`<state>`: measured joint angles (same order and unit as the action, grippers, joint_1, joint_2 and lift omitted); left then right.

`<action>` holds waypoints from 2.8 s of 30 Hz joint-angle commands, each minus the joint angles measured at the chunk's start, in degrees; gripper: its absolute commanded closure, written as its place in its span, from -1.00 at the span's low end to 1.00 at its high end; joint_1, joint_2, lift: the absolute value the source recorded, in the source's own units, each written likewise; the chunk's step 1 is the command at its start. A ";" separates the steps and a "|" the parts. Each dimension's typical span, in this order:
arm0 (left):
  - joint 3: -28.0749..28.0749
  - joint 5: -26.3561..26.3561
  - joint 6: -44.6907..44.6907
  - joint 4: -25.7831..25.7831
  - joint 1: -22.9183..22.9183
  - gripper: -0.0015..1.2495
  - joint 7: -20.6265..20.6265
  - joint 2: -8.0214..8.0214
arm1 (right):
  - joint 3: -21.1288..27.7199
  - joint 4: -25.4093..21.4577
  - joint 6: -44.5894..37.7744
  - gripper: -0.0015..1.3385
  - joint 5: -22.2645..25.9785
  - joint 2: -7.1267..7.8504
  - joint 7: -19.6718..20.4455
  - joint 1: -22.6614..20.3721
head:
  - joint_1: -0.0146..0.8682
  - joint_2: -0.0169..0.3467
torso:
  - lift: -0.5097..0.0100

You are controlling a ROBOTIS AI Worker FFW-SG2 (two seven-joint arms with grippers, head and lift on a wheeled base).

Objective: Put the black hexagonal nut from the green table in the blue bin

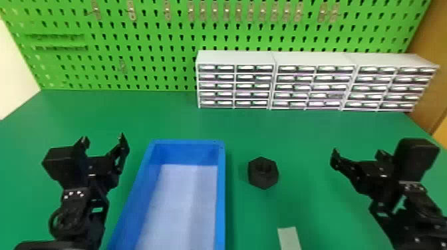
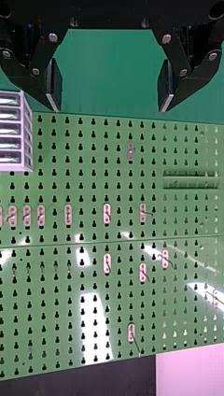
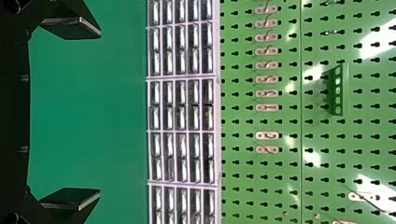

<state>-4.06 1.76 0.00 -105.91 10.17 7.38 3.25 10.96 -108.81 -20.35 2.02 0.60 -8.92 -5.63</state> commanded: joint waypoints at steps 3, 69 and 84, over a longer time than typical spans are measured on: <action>0.29 0.00 0.00 0.00 0.02 -0.28 0.00 0.00 | -0.33 -1.05 -3.73 -0.84 0.27 0.36 -0.05 0.53 | 0.52 -0.59 | 0.59; 0.90 -0.35 0.00 0.35 -1.12 -0.28 0.00 0.00 | -4.98 -0.79 -26.76 -0.84 -8.08 5.99 -31.78 10.55 | 0.52 -0.59 | 0.59; 0.37 0.00 -0.62 0.35 -1.38 -0.28 0.00 0.00 | -7.27 0.62 -30.18 -0.84 -12.83 5.90 -36.52 11.35 | 0.52 -0.59 | 0.59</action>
<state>-3.75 1.76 -0.54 -105.56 8.76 7.38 3.25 4.36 -108.50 -50.08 -9.91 6.62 -45.42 5.60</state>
